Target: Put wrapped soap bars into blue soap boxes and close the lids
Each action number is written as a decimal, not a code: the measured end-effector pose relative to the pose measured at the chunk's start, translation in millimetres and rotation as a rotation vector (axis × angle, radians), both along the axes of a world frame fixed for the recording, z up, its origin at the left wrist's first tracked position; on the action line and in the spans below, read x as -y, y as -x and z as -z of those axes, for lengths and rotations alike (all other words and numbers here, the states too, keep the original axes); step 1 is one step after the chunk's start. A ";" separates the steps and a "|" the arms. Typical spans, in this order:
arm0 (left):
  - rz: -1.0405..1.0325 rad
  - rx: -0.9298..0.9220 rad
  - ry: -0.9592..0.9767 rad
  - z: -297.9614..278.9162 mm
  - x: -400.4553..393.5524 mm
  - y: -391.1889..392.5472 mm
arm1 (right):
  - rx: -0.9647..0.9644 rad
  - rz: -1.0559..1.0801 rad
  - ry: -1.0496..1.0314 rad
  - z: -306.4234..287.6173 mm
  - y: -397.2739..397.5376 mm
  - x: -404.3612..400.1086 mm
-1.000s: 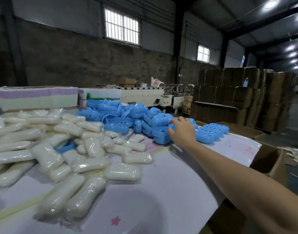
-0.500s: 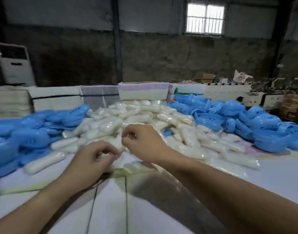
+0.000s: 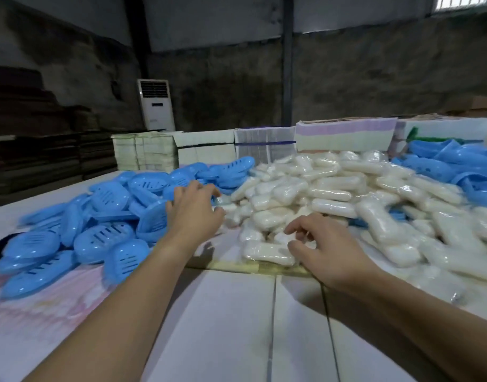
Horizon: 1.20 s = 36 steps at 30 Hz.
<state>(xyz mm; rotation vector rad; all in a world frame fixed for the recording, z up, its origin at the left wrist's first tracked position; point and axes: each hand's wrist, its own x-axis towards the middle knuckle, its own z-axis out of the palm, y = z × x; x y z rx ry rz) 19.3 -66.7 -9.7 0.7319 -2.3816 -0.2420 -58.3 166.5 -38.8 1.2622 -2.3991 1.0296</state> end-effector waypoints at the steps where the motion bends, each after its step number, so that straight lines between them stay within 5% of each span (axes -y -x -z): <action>1: -0.099 0.014 0.047 -1.5 11.6 -3.4 | -0.007 -0.009 -0.009 -1.0 -1.2 -1.2; 6: -0.311 0.151 -0.072 -1.8 42.8 -19.6 | 0.013 -0.030 -0.014 -2.9 -6.1 -6.6; 10: -0.204 -0.041 0.026 -6.1 27.0 -14.1 | 0.023 -0.034 -0.010 -3.4 -6.0 -8.7; 13: 0.058 -0.290 0.103 -12.4 -1.9 -7.9 | 0.048 -0.017 0.040 -4.0 -3.9 -9.7; 16: 0.521 -0.423 -0.091 -10.1 -43.7 -7.2 | 0.112 0.026 0.183 -7.9 -1.6 -13.3; 22: 0.931 -0.144 -0.335 5.0 -88.9 -8.4 | 0.065 0.201 0.448 -33.9 18.4 -35.3; 26: 1.052 0.007 -0.393 17.9 -94.8 -6.4 | -0.128 0.469 0.064 -41.2 45.8 -62.6; 30: 0.981 0.067 -0.228 22.7 -89.4 -0.9 | -0.113 0.731 -0.406 -36.9 67.8 -76.2; 36: 0.942 0.185 -0.098 27.8 -89.8 3.5 | -0.061 0.774 -0.563 -34.2 82.2 -76.8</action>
